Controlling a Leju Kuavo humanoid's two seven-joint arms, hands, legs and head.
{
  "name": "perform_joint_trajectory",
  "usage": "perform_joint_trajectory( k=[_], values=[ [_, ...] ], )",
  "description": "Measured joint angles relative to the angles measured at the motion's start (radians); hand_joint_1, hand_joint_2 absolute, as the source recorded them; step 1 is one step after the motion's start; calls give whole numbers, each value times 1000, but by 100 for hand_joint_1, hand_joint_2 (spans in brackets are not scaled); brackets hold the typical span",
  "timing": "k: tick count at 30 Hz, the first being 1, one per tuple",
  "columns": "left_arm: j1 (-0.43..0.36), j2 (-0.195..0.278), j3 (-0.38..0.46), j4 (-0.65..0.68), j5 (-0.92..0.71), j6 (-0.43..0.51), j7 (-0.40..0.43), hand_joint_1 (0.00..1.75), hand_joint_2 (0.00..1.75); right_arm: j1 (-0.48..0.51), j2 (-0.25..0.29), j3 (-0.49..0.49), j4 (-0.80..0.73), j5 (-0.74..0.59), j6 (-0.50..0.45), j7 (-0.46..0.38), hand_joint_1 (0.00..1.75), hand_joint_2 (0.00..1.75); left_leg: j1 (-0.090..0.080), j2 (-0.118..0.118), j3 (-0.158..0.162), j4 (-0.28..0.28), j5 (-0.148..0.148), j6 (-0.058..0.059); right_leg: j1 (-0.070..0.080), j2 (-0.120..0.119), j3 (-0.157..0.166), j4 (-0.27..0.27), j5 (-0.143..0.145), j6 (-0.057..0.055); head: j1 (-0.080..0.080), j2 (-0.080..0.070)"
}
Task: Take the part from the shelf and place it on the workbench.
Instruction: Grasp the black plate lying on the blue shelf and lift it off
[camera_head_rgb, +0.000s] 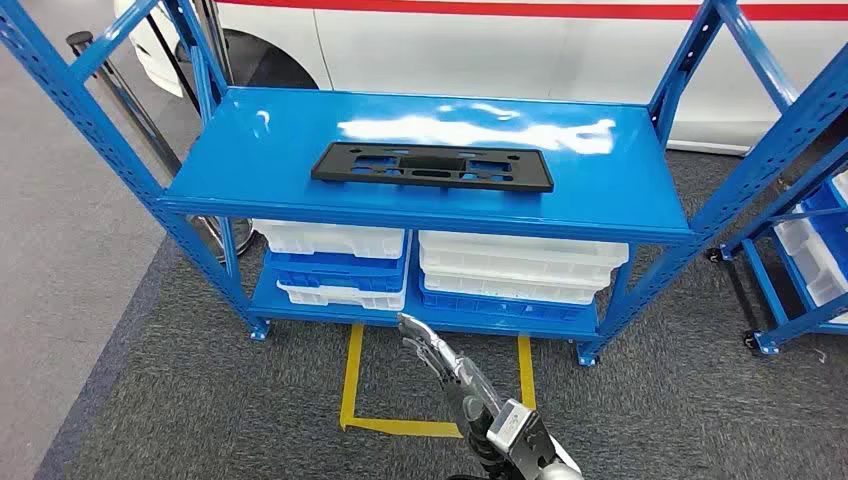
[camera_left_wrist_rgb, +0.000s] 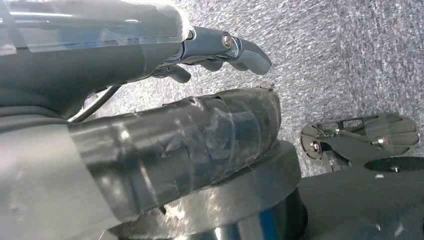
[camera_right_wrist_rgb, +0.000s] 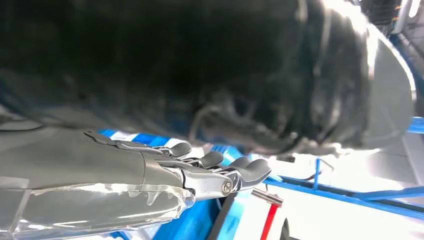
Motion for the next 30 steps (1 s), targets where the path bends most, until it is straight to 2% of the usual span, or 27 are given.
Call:
perform_joint_trajectory(
  k=[2,3,4,5,6,7,9,10,13,15,16,18,19,20,21,23,24,25,27,29,30],
  values=[
    [0,0,0,0,0,-3,-1,0,0,-2,0,0,1,-1,0,0,0,0,1,0,-37,77,-35,-3,1,-2,0,0,-1,-2,0,0],
    [1,0,0,0,0,-5,-1,0,0,-4,-1,0,3,-2,0,0,0,0,1,0,-68,143,-60,-5,2,-3,0,1,-1,-4,0,0],
    [1,0,0,0,0,-6,-2,0,0,-4,-2,1,5,-2,1,0,0,0,1,0,-89,184,-67,-7,2,-4,0,2,-3,-5,0,0],
    [2,0,0,0,0,-7,-2,0,0,-5,-4,1,8,-3,1,0,0,0,2,1,-94,190,-56,-8,2,-4,1,3,-4,-5,0,0],
    [2,0,0,0,0,-8,-2,0,0,-5,-4,2,10,-4,2,0,0,0,2,1,-79,156,-26,-7,2,-3,3,4,-7,-3,0,0],
    [2,0,0,0,0,-8,-2,0,0,-7,-5,3,12,-4,2,0,0,0,2,1,-50,92,13,-5,2,-2,6,7,-10,-1,0,0],
    [1,0,0,0,-2,-9,-2,0,0,-10,-5,5,14,-5,2,0,0,0,0,2,7,-30,59,1,5,-1,8,12,-17,7,0,0],
    [0,0,0,1,-4,-9,-2,0,0,-12,-5,6,15,-5,2,0,0,0,-2,1,22,-62,65,5,7,-1,8,14,-20,11,1,0],
    [0,0,0,1,-6,-9,-2,0,0,-16,-6,8,16,-5,2,0,0,0,-3,0,28,-80,62,21,8,0,7,15,-23,25,1,0],
    [0,0,0,1,-6,-9,-2,0,0,-19,-6,8,17,-5,2,0,0,0,-1,1,35,-87,63,35,5,0,-8,52,-47,36,2,0],
    [0,0,0,1,-6,-9,-2,0,0,-20,-7,8,17,-5,2,0,0,0,0,1,38,-89,62,40,3,1,-30,98,-70,40,2,0],
    [-1,0,0,1,-6,-10,-2,0,0,-20,-8,8,19,-5,3,0,0,0,-1,2,41,-89,57,47,1,1,-102,227,-119,45,2,0],
    [-1,0,0,1,-6,-11,-2,0,0,-20,-10,8,21,-5,4,0,0,0,-2,1,44,-88,53,48,-1,1,-134,277,-127,47,2,0],
    [-1,0,0,1,-6,-12,-2,0,0,-20,-11,8,23,-5,5,0,0,0,-2,0,49,-87,48,48,-1,1,-151,293,-115,47,2,0],
    [0,0,0,1,-6,-12,-2,0,0,-20,-13,8,24,-5,7,0,0,0,-2,-1,56,-87,42,47,-1,1,-148,271,-85,46,2,0],
    [1,-1,0,2,-7,-15,-3,0,0,-22,-14,9,25,-5,12,0,0,0,-2,-3,74,-88,29,42,0,1,-98,148,-3,39,2,0],
    [1,-2,0,2,-8,-16,-3,0,0,-23,-15,10,26,-5,14,0,0,0,-3,-3,80,-88,23,37,3,1,-71,89,19,34,2,0],
    [0,-3,0,3,-8,-16,-3,0,0,-24,-15,11,26,-6,15,0,0,0,-4,-3,84,-88,17,32,6,1,-53,50,27,29,2,0],
    [-3,-3,0,3,-8,-18,-4,0,0,-27,-16,14,27,-6,17,0,0,0,-5,-2,87,-93,10,21,13,3,-41,27,13,22,2,0],
    [-6,-3,1,3,-9,-19,-4,0,0,-27,-17,16,28,-7,17,0,0,0,-6,1,95,-92,0,10,7,5,-26,15,6,12,1,0],
    [-8,-3,1,4,-9,-19,-4,0,0,-28,-17,17,28,-7,17,0,0,0,-6,1,92,-72,-10,6,3,4,-14,7,3,7,0,0]
  ],
)
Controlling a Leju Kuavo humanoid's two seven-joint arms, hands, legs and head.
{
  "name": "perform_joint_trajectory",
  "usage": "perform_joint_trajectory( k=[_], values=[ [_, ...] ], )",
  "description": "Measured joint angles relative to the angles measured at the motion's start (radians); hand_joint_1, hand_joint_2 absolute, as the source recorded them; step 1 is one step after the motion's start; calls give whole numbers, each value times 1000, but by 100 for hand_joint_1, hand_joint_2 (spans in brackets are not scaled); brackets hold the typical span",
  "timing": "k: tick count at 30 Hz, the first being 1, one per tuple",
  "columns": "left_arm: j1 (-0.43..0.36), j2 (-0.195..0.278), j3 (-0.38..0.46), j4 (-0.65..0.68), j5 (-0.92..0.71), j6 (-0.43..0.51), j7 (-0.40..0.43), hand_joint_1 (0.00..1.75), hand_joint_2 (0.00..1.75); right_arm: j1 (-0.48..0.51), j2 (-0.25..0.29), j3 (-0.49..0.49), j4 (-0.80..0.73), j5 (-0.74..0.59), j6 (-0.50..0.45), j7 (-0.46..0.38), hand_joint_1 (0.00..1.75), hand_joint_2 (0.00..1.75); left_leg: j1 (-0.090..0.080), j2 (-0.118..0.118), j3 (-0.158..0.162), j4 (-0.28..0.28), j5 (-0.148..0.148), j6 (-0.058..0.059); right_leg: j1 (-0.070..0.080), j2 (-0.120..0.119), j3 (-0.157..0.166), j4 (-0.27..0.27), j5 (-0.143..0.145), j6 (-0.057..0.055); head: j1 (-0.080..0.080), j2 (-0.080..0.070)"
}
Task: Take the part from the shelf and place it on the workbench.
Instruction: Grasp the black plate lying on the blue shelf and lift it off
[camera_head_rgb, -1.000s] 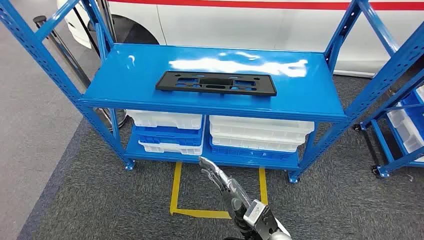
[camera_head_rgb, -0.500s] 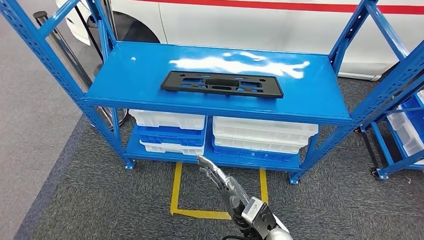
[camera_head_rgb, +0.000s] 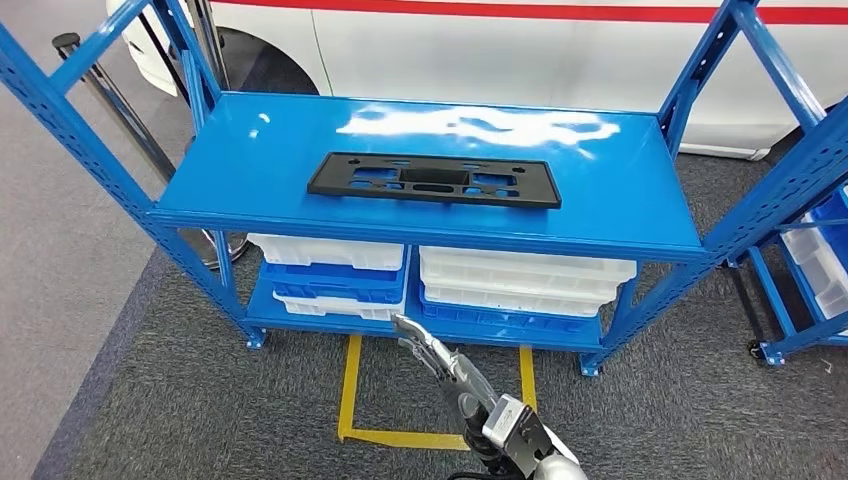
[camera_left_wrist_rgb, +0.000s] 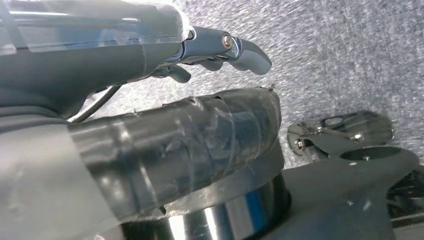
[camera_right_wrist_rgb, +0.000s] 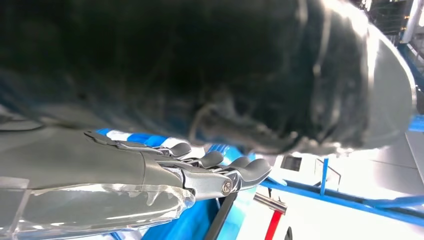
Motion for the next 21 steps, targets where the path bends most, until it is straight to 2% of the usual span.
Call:
perform_joint_trajectory(
  k=[1,3,4,5,6,7,8,9,10,12,14,15,16,19,20,21],
  values=[
    [-1,0,0,0,0,0,0,0,0,-1,0,1,0,0,0,0,0,0,0,0,-18,42,-17,-4,-3,-2,13,-7,-4,-5,-1,0],
    [0,0,0,1,0,-1,0,0,0,-3,0,4,2,0,0,0,0,0,2,0,-99,176,-56,-10,-1,-5,30,-11,-17,-12,-2,0],
    [1,0,0,1,0,-1,0,0,0,-4,0,5,4,0,0,0,0,0,3,1,-144,235,-64,-12,-1,-4,38,-11,-25,-13,-2,0],
    [3,0,1,1,0,-1,1,0,0,-4,0,6,5,0,0,0,0,0,4,1,-176,264,-54,-14,0,-3,48,-11,-34,-13,-2,0],
    [5,0,1,1,0,-1,1,0,0,-4,0,6,7,0,0,0,0,0,4,1,-189,254,-22,-14,0,-1,61,-10,-43,-12,-2,0],
    [7,1,1,1,-1,-1,2,0,0,-4,0,6,8,0,0,0,0,0,5,1,-184,206,29,-12,0,0,76,-10,-55,-10,-2,0],
    [9,1,1,2,-1,-1,2,0,0,-4,0,6,9,0,0,0,0,0,4,1,-167,143,78,-9,0,1,90,-11,-67,-7,-2,0],
    [9,1,1,3,-1,-1,2,0,0,-4,0,6,9,0,0,0,0,0,2,2,-148,88,112,-5,1,1,100,-10,-79,-2,-1,0],
    [9,1,1,4,-1,-1,2,0,0,-5,0,6,10,0,0,0,0,0,0,2,-129,45,123,2,2,1,107,-10,-89,3,-1,0],
    [6,1,2,6,-2,-2,2,0,0,-7,0,7,11,0,1,0,0,0,-5,2,-112,17,103,15,4,1,116,-9,-98,15,-1,0],
    [5,1,2,6,-3,-2,2,0,0,-10,-1,7,11,-1,1,0,0,0,-3,0,-97,3,91,30,3,0,117,9,-94,25,0,0],
    [5,2,2,6,-4,-2,2,0,0,-12,-1,7,11,-1,1,-1,0,0,-2,-1,-85,-3,86,37,2,0,103,38,-93,30,0,0],
    [5,2,2,6,-5,-2,2,0,0,-13,-1,7,11,-1,2,-1,0,0,0,-2,-73,-9,81,43,1,0,75,85,-98,34,1,0],
    [5,2,2,6,-7,-3,1,0,0,-15,-3,7,13,-1,2,-2,0,0,0,-3,-42,-16,59,51,-1,0,-58,251,-151,43,1,0],
    [5,2,2,6,-7,-4,1,0,0,-15,-4,7,14,-1,2,-2,0,0,0,-4,-30,-16,49,50,-2,0,-94,276,-163,43,1,0],
    [6,2,2,6,-8,-4,1,0,0,-15,-5,7,16,-1,2,-2,0,0,0,-5,-15,-16,37,49,-2,0,-115,270,-157,42,1,0]
  ],
)
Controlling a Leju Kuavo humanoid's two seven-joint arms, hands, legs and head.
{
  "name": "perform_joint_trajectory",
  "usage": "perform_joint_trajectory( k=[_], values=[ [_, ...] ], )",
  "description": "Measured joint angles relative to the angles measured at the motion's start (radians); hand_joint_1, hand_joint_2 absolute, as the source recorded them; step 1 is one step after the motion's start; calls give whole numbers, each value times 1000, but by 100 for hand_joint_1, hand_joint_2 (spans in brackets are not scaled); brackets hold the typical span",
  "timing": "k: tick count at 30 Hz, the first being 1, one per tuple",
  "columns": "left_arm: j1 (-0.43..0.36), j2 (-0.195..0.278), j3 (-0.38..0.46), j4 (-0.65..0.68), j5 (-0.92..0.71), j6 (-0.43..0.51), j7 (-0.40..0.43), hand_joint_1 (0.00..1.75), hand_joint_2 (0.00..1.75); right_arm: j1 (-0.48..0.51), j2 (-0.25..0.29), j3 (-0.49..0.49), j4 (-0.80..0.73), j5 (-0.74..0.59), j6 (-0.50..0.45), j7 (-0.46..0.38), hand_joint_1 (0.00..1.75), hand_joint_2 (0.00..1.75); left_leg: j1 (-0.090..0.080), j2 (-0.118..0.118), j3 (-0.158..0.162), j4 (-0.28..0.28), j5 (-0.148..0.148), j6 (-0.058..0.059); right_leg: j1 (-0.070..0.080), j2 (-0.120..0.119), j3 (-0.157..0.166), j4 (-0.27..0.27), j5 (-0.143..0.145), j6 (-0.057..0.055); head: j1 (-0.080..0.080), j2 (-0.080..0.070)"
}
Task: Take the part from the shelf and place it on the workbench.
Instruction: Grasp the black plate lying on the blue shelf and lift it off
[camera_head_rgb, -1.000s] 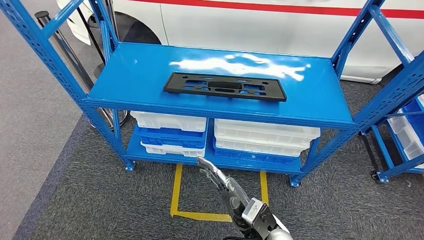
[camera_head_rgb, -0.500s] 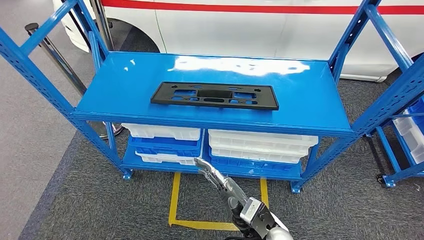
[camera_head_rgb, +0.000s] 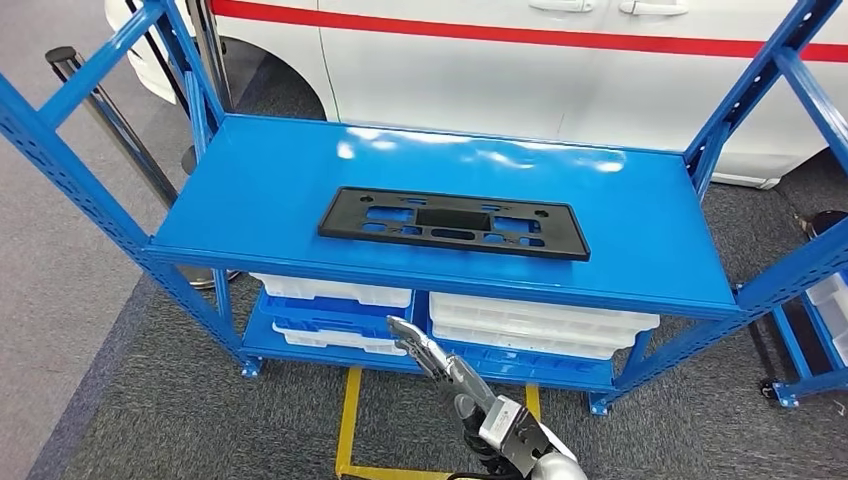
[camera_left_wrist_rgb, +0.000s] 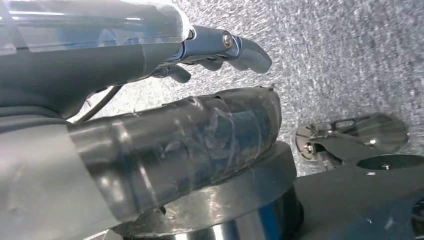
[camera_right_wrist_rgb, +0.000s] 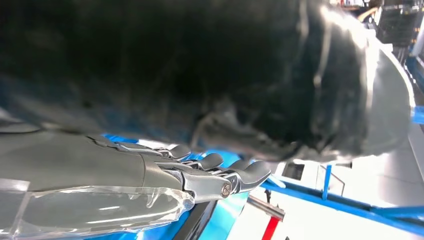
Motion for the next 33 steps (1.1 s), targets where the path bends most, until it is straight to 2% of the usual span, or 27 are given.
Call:
perform_joint_trajectory(
  k=[1,3,4,5,6,8,9,10,11,13,14,15,16,18,19,20,22,24,26,28,29,30,31,33],
  values=[
    [1,0,0,0,0,0,0,0,0,0,-1,0,1,0,0,0,0,0,0,-1,17,0,-12,-2,0,0,-6,-35,28,-2,0,0],
    [2,-1,0,1,-1,0,0,0,0,0,-1,0,2,0,1,0,0,0,0,-1,49,0,-38,-7,4,0,8,-152,135,-12,0,0],
    [1,-2,0,2,-1,0,0,0,0,0,-2,0,3,0,1,0,0,0,-1,-2,58,-1,-49,-12,7,1,16,-197,174,-17,0,0],
    [0,-3,0,3,-1,0,0,0,0,0,-3,1,4,0,1,1,0,0,-1,-3,65,-4,-58,-17,11,1,22,-225,202,-22,0,0],
    [-2,-4,0,3,-1,0,0,0,0,0,-3,1,4,0,1,1,0,0,-2,-3,71,-4,-61,-23,14,2,26,-236,210,-27,0,0],
    [-5,-4,0,3,-1,0,0,0,0,-1,-4,2,4,0,1,2,0,0,-1,-2,79,4,-56,-35,13,5,48,-249,205,-38,0,0],
    [-5,-4,0,3,-1,0,0,0,0,-1,-4,2,4,0,1,2,0,0,-1,-1,75,29,-51,-39,11,6,64,-259,200,-44,0,0],
    [-6,-4,0,3,-2,0,0,0,0,-2,-4,2,4,0,1,2,0,0,0,0,58,66,-55,-43,9,6,79,-266,196,-50,0,0],
    [-6,-3,0,3,-2,0,0,0,0,-2,-4,3,4,0,1,2,0,0,2,1,28,117,-70,-47,7,5,91,-272,190,-55,0,0],
    [-6,-3,0,3,-3,1,-1,0,0,-3,-5,5,5,0,1,2,0,0,3,1,-48,219,-128,-55,7,4,108,-274,177,-61,0,0],
    [-6,-3,1,3,-3,1,-2,0,0,-3,-5,7,5,0,1,2,0,0,4,1,-80,248,-151,-58,7,5,117,-274,168,-61,0,0],
    [-6,-3,1,3,-4,2,-2,0,0,-2,-5,7,6,0,2,2,0,0,5,1,-100,251,-154,-60,7,6,126,-273,160,-61,0,0],
    [-5,-3,1,3,-5,3,-2,0,0,-2,-5,8,7,0,3,2,0,0,6,2,-106,222,-126,-61,7,8,137,-273,151,-60,0,0],
    [-1,-3,1,4,-7,4,-3,0,0,-2,-5,8,8,0,4,2,0,0,6,2,-93,110,-17,-57,7,10,159,-271,132,-54,0,0],
    [-1,-2,2,5,-8,5,-4,0,0,-2,-6,8,8,0,5,2,0,0,4,2,-87,61,17,-52,8,10,166,-270,124,-50,0,0],
    [-1,-2,2,5,-8,5,-4,0,0,-2,-6,8,9,0,5,2,0,0,2,3,-83,33,40,-46,9,10,169,-267,117,-44,1,0],
    [-3,-3,3,6,-8,6,-5,0,0,-2,-6,9,11,0,7,2,0,0,-2,2,-83,23,44,-33,11,11,172,-266,109,-32,0,0],
    [-4,-3,4,6,-8,6,-5,0,0,-2,-6,9,10,0,9,1,0,87,3,4,-75,14,60,-22,12,9,173,-261,96,-23,1,0],
    [-5,-3,4,6,-9,6,-5,0,0,-4,-6,9,10,-2,8,0,0,175,8,6,-67,4,61,-12,10,7,143,-198,59,-14,2,0],
    [-8,-4,5,6,-9,7,-5,0,0,-3,-7,9,10,-5,6,0,0,175,7,6,-65,3,57,-5,6,6,72,-69,8,-5,3,0],
    [-8,-4,5,6,-9,7,-5,0,0,-2,-7,9,11,-6,5,0,0,175,6,5,-64,4,55,-4,3,6,39,-17,-3,-2,3,0],
    [-8,-4,5,6,-9,7,-5,0,0,-1,-7,9,12,-6,2,0,0,175,6,5,-62,4,52,-4,0,6,20,3,5,0,3,0],
    [-8,-4,6,6,-9,7,-5,0,0,-1,-7,9,12,-4,-1,2,0,175,6,4,-58,5,50,-5,-2,5,21,-16,32,1,3,0],
    [-7,-4,7,6,-8,7,-5,0,0,-2,-7,9,12,16,-18,6,0,175,6,3,-48,5,43,-9,-5,4,71,-139,112,-2,3,0]
  ],
)
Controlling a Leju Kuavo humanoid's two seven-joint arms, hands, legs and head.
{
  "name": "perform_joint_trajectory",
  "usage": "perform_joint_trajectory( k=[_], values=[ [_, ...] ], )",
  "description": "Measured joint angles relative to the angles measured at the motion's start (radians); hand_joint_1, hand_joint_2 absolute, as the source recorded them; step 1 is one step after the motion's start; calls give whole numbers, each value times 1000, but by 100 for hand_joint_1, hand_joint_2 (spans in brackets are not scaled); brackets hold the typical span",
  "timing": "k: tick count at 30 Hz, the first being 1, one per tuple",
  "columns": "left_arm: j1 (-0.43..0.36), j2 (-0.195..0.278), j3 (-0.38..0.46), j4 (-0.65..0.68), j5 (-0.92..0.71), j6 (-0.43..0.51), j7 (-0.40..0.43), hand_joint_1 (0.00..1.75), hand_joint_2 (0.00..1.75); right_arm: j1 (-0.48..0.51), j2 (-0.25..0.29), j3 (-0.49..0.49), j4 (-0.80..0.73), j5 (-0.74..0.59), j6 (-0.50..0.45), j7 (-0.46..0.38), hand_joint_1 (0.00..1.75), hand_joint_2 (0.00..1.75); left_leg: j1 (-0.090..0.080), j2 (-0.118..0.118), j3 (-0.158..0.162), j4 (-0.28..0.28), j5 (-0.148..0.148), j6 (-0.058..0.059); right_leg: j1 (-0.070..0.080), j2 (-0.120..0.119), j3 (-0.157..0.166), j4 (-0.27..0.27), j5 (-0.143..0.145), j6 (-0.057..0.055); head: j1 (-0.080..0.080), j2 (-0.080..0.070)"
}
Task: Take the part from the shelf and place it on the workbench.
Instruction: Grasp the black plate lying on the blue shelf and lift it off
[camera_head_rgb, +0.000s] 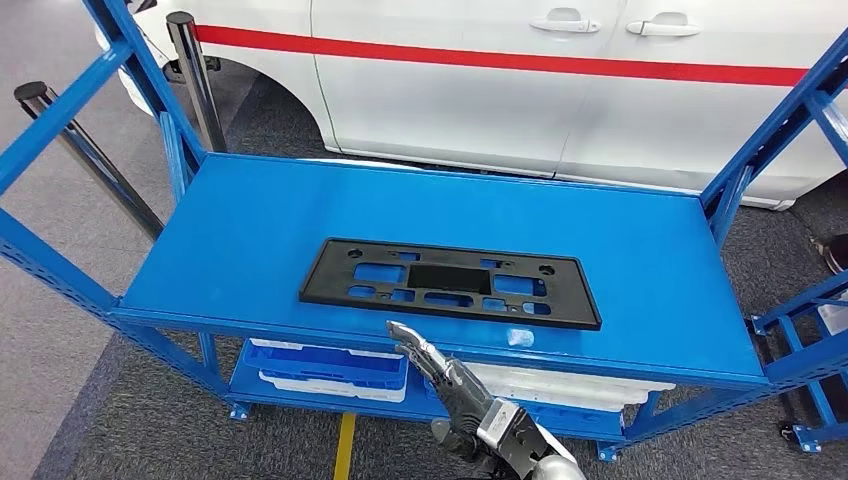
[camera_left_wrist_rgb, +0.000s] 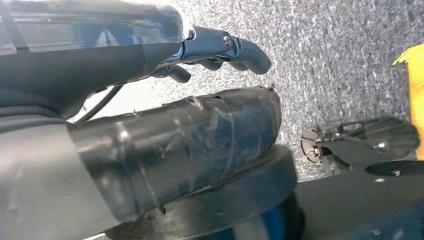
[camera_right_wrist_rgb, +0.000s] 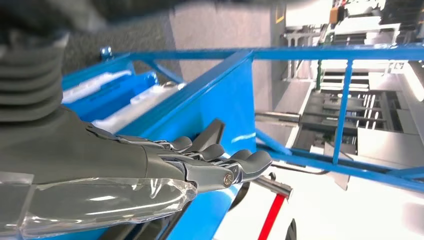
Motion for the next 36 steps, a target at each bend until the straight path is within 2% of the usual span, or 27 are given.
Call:
perform_joint_trajectory(
  k=[1,2,4,6,7,8,10,11,12,13,14,16,17,18,21,23,24,26,27,28,29,31,32,33,35,36],
  values=[
    [0,0,1,0,0,0,0,0,0,-1,0,0,0,16,-13,4,0,175,-2,-1,4,1,-3,-3,2,-1,27,-61,25,-3,0,0],
    [-1,0,2,0,0,-1,0,0,0,-2,0,0,0,35,-29,8,0,175,-3,-1,5,1,-5,-8,4,-1,45,-103,37,-6,0,0],
    [-2,0,4,0,0,-1,0,0,0,-5,0,2,2,76,-67,18,0,175,-5,-2,5,-2,-5,-20,10,1,52,-124,35,-13,0,0],
    [-2,0,7,0,0,-2,0,0,0,-9,0,6,5,134,-122,28,0,175,-4,-1,6,0,-10,-32,6,2,56,-131,40,-24,0,0],
    [-2,0,9,0,0,-3,0,0,0,-12,1,10,7,176,-161,33,0,175,-3,-1,0,16,-23,-36,4,1,58,-136,43,-31,-1,0],
    [-2,0,11,0,0,-4,0,0,0,-15,1,15,9,227,-205,40,0,175,-2,0,-17,53,-47,-39,1,-1,60,-140,45,-37,-1,0],
    [-1,0,15,0,1,-6,0,0,0,-22,2,29,19,346,-300,59,0,175,-1,0,-74,179,-112,-44,3,-5,60,-141,45,-43,-2,0],
    [1,0,16,0,1,-7,0,0,0,-26,2,38,26,403,-342,69,0,175,0,0,-103,241,-135,-46,4,-6,60,-140,44,-44,-1,0],
    [2,0,17,0,1,-7,0,0,0,-30,3,50,35,456,-381,78,0,175,0,0,-120,274,-139,-48,5,-7,60,-139,43,-45,-1,0],
    [3,1,18,0,1,-7,0,0,0,-34,4,63,43,503,-416,87,0,175,0,0,-117,267,-124,-48,5,-7,60,-137,42,-45,-1,0],
    [3,1,19,0,0,-8,0,0,0,-38,6,76,50,540,-445,94,0,175,0,0,-95,221,-91,-48,5,-6,61,-135,41,-45,-2,0],
    [3,3,20,0,-1,-8,1,0,0,-47,10,98,63,585,-483,103,0,175,-1,0,-29,82,-29,-43,6,-4,61,-128,36,-39,-2,0],
    [3,3,20,0,-2,-9,1,0,0,-51,12,106,68,597,-494,106,0,175,-2,0,-7,34,-14,-39,8,-3,60,-125,34,-35,-1,0],
    [2,3,20,0,-2,-9,1,0,0,-55,12,112,73,607,-502,109,0,175,-4,-1,4,10,-10,-35,10,-3,59,-123,33,-30,-1,0],
    [4,4,21,0,-2,-9,1,0,0,-64,13,127,84,653,-539,125,0,175,-6,-1,5,2,-8,-20,9,-3,58,-126,34,-16,-1,0],
    [5,4,21,0,-3,-10,2,0,0,-70,13,134,92,697,-575,140,0,175,-2,0,8,-6,-2,-8,7,-3,46,-96,10,-6,0,0],
    [5,4,21,0,-5,-11,2,0,0,-75,13,139,97,727,-599,150,0,175,-1,1,9,-10,1,-3,6,-3,25,-51,-16,-2,1,0],
    [4,5,22,0,-9,-14,4,0,0,-82,13,146,111,796,-652,175,0,175,-1,2,7,-10,1,1,3,-4,-34,74,-72,5,2,0],
    [5,5,23,0,-12,-16,5,0,0,-83,13,149,118,837,-680,190,0,175,-2,2,7,-9,1,2,2,-4,-58,121,-84,7,2,0],
    [5,6,24,0,-15,-19,6,0,0,-84,13,152,127,882,-709,206,0,175,-2,2,7,-8,0,2,2,-4,-67,136,-77,7,2,0],
    [5,6,25,0,-19,-22,8,0,0,-87,13,155,135,931,-739,223,0,175,-2,1,8,-6,-2,2,2,-4,-58,112,-52,6,2,0],
    [5,6,28,0,-24,-26,9,0,0,-98,13,162,148,1027,-793,256,0,175,-2,0,9,-3,-6,-2,2,-4,-2,-10,14,-1,2,0],
    [4,6,29,0,-26,-27,9,0,0,-104,13,164,155,1069,-817,271,0,175,-4,0,9,-1,-8,-5,5,-4,24,-69,34,-6,2,0],
    [4,6,29,0,-29,-27,9,0,0,-109,13,166,161,1102,-835,284,0,175,-5,-1,8,0,-8,-9,8,-4,39,-105,42,-10,1,0],
    [2,7,30,0,-34,-27,10,0,0,-116,13,168,176,1157,-863,309,0,175,-7,-1,7,-3,-8,-20,13,-2,44,-124,39,-18,1,0],
    [2,7,31,0,-38,-27,11,0,0,-118,14,168,182,1182,-874,322,0,175,-7,0,7,-4,-8,-25,10,-2,46,-126,41,-23,1,0]
  ],
)
